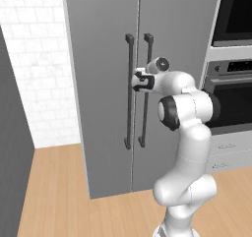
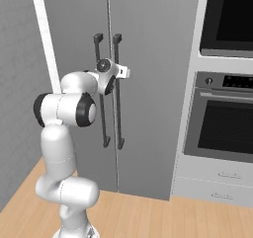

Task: Grab a lemon wedge from the fridge and one ice cube from the ice bowl, and put them in the glass of lemonade.

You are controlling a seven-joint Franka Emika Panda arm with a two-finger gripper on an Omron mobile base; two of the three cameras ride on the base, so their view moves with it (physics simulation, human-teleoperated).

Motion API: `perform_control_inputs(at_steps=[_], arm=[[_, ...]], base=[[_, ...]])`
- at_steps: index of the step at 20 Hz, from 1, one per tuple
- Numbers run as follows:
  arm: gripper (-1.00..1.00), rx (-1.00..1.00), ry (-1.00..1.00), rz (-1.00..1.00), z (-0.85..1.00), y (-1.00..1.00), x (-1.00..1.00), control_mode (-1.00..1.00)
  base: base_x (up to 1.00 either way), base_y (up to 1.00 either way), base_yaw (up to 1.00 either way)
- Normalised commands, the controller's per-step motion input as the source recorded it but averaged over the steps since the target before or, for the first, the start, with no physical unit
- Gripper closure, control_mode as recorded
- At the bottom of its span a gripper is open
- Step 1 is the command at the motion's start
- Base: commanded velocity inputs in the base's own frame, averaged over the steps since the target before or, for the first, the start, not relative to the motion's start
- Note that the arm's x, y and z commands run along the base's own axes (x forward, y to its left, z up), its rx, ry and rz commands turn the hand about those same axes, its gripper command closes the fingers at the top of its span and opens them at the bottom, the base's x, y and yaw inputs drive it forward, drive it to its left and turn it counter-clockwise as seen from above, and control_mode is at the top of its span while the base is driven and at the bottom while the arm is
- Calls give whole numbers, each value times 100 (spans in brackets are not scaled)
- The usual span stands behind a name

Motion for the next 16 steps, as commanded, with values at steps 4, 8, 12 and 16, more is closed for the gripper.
perform_control_inputs(at_steps=[4, 8, 12, 16], arm=[[100, -2, 0, 0, 2, -22, 2, -100], [100, 0, 0, -1, 25, -47, -27, -100], [100, 0, 0, -7, 38, -73, -31, -100], [100, 6, 3, -7, 49, -86, -53, -100]], base=[[0, 0, 0], [0, 0, 0], [0, 0, 0], [0, 0, 0]])
